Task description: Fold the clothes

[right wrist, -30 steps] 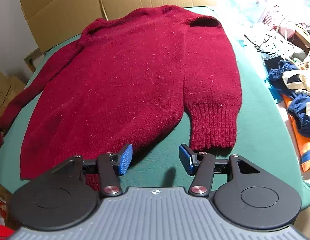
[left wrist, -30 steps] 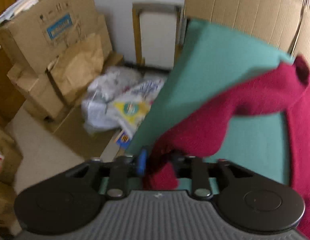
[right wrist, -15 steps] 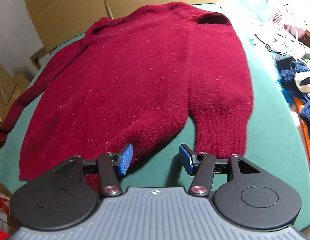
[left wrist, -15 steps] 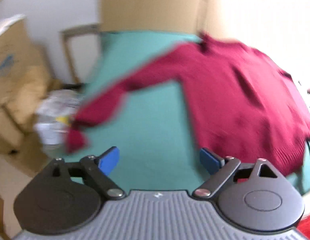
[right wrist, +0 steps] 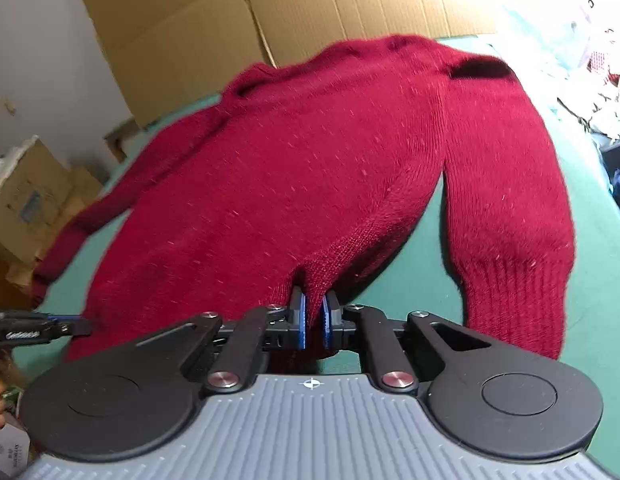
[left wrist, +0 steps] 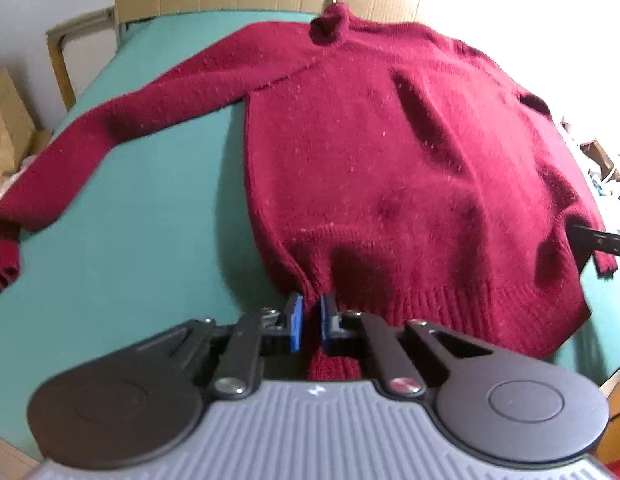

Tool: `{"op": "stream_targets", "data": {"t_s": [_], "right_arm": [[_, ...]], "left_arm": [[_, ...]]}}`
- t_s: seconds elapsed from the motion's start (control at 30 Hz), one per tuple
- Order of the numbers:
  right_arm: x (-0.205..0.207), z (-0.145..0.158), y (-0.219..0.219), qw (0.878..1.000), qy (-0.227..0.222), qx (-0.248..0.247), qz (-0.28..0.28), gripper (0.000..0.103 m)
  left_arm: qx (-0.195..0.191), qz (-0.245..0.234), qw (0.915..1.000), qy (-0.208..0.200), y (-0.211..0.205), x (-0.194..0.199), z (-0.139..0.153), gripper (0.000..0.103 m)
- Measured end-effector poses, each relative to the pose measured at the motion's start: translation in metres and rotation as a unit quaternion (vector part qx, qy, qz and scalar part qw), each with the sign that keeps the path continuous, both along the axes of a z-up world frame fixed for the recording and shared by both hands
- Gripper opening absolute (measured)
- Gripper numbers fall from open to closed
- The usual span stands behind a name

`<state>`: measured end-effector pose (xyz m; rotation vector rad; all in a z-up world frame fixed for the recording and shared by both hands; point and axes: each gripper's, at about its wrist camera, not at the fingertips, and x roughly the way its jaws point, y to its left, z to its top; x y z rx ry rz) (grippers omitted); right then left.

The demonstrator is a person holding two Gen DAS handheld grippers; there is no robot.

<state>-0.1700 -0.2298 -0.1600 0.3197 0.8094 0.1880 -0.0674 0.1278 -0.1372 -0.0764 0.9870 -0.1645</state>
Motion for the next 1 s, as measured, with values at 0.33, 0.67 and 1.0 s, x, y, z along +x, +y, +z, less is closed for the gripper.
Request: {"op": "stream_targets", "data": {"t_s": [0.33,0.67,1.0], "right_arm": [[-0.034,0.031,-0.033,0.996,0.082,-0.016,0.021,0.010],[-0.051,0.015,-0.013,0.989,0.104,-0.101,0.044,0.053],[-0.040,0.004,0.004,0.989,0.106,-0.102,0.020,0.007]], "left_arm": [[0.018,-0.033,0.9992,-0.014,0.018,-0.031,0.053,0.003],[0.088,-0.066,0.9928,0.047,0.017,-0.037,0.012,0.012],[0.109,-0.091,0.9896,0.019,-0.026,-0.005,-0.007,0.000]]}}
